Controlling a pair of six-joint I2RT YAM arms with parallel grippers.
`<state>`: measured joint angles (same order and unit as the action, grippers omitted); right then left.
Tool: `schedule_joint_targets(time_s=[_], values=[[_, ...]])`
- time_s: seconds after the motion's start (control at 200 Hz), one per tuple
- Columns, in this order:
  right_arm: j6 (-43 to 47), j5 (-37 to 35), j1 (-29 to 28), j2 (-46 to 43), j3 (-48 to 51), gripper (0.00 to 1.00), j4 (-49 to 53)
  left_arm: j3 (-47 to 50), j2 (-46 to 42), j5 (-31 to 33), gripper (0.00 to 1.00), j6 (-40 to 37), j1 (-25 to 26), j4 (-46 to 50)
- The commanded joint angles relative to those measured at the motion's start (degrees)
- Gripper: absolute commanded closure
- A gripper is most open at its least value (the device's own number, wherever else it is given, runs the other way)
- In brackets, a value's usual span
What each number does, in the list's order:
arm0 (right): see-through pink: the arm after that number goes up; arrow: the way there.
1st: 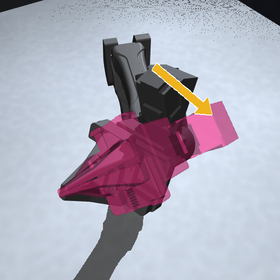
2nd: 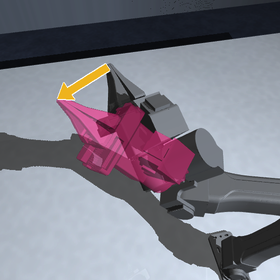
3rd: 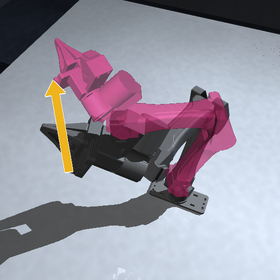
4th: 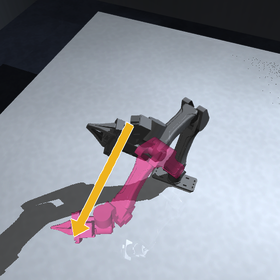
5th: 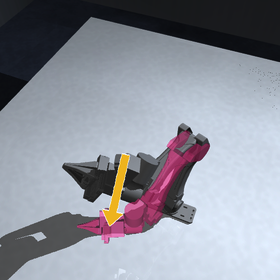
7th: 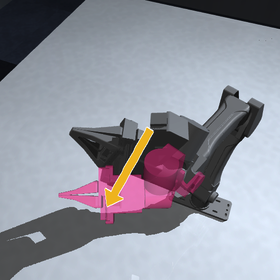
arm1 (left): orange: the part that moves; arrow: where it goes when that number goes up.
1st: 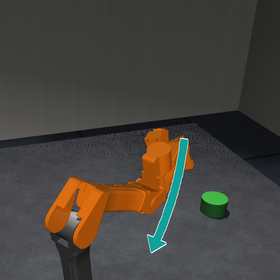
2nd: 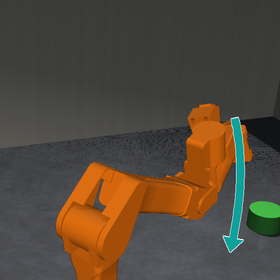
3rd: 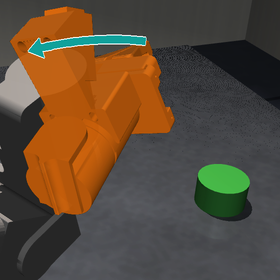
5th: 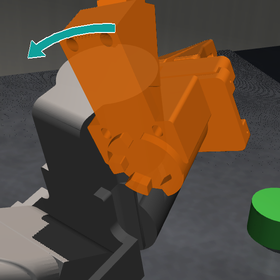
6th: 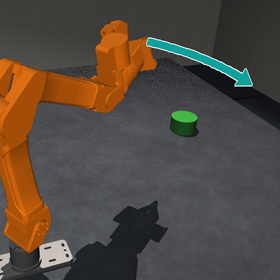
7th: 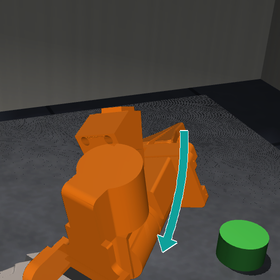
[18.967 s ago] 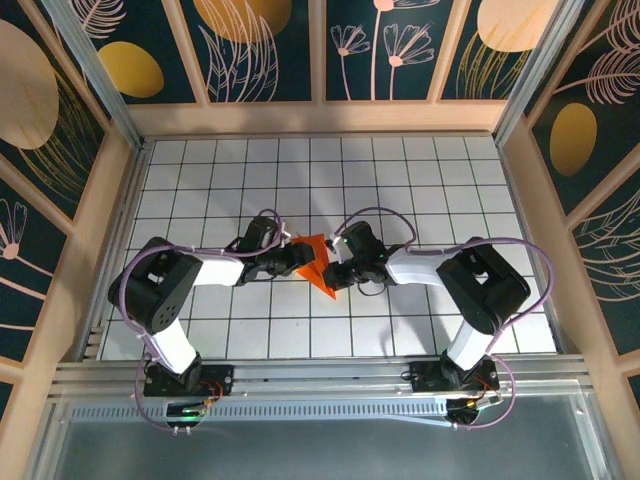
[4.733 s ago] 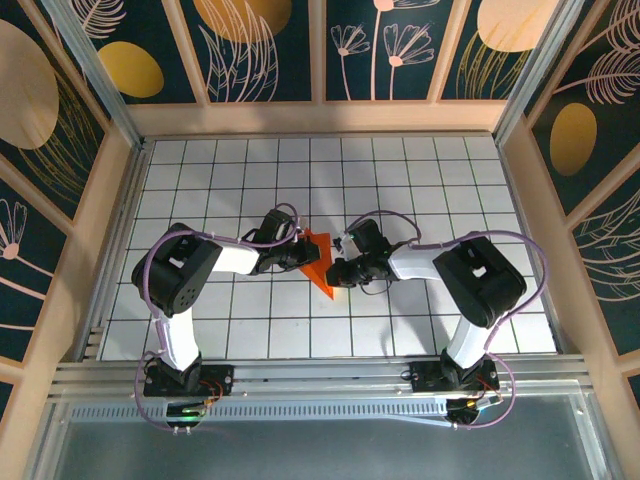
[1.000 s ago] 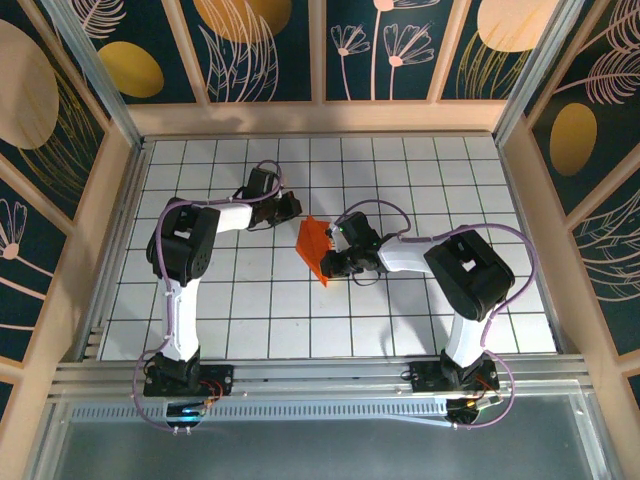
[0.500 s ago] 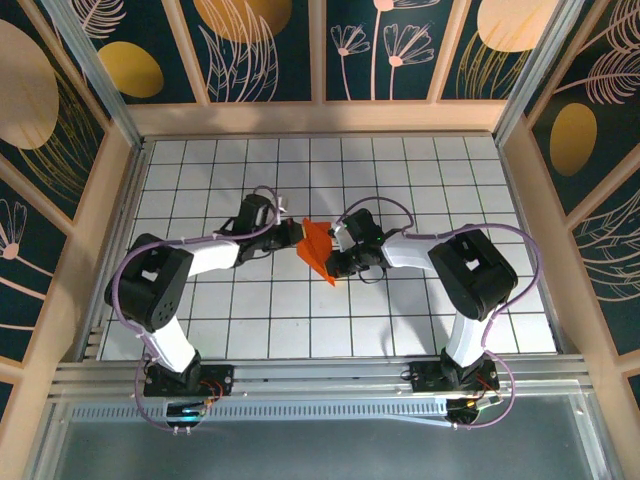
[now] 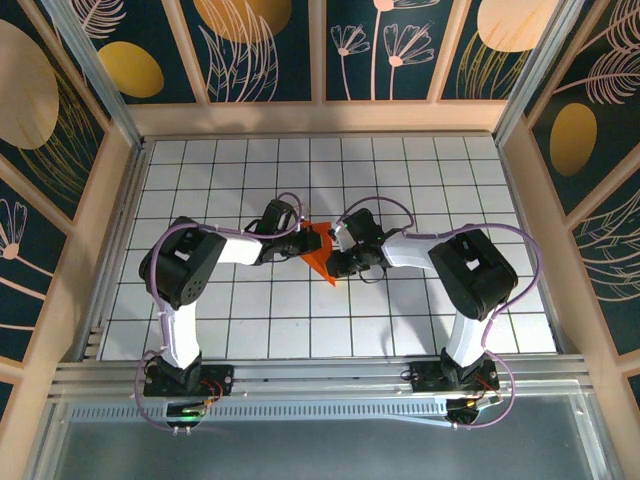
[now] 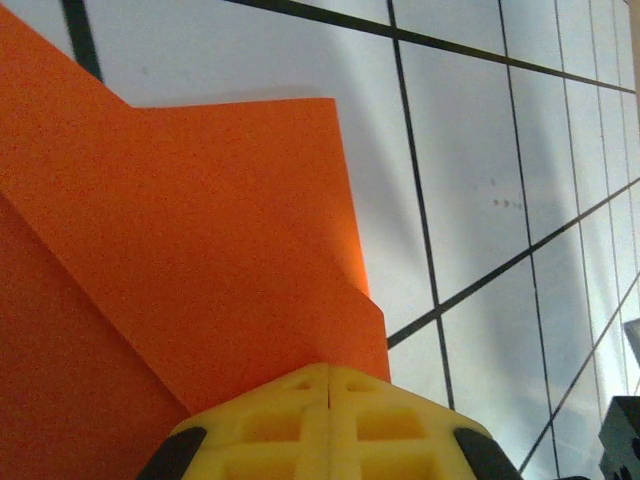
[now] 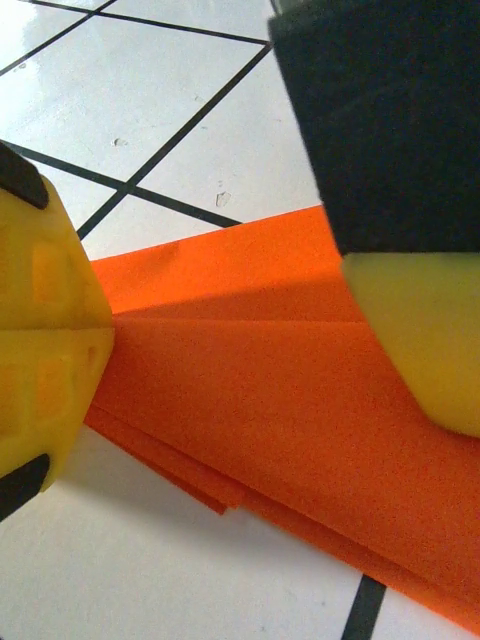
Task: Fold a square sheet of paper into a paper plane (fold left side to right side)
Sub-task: Fourth fold the wing at the center of the table.
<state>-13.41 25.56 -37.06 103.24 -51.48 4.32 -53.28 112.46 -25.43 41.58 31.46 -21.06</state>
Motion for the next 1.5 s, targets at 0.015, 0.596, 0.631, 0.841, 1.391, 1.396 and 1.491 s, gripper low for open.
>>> schedule_joint_targets(time_s=[0.015, 0.596, 0.631, 0.841, 1.391, 1.396, 1.491], values=[[0.0, -2.3, 0.8, 1.2, 2.0, 1.00, 8.6, 0.8, 1.0, 3.0, 1.00, -0.9, 0.1, 1.0], [-6.9, 7.2, 1.4, -3.0, -2.1, 1.00, 0.7, 4.5, 0.4, 5.6, 1.00, -0.7, 0.1, 3.0], [-7.3, 7.5, 1.2, -2.6, -2.0, 1.00, 0.0, 4.4, 0.5, 5.6, 1.00, -0.7, 0.2, 3.1], [-9.1, 7.7, 0.1, -0.1, -1.7, 1.00, -3.0, 4.2, 0.7, 5.7, 1.00, -0.6, 0.1, 3.6], [-8.8, 2.2, -0.6, 3.9, -2.2, 1.00, 1.5, 3.0, 2.0, 7.8, 1.00, 0.5, 0.1, 7.2], [-8.8, 2.2, -0.6, 3.9, -2.1, 1.00, 1.6, 2.9, 2.1, 7.8, 1.00, 0.4, 0.1, 7.2], [-8.6, 2.0, -0.8, 3.2, -1.3, 1.00, 2.7, 2.7, 2.3, 8.8, 1.00, 0.7, 0.2, 8.2]])
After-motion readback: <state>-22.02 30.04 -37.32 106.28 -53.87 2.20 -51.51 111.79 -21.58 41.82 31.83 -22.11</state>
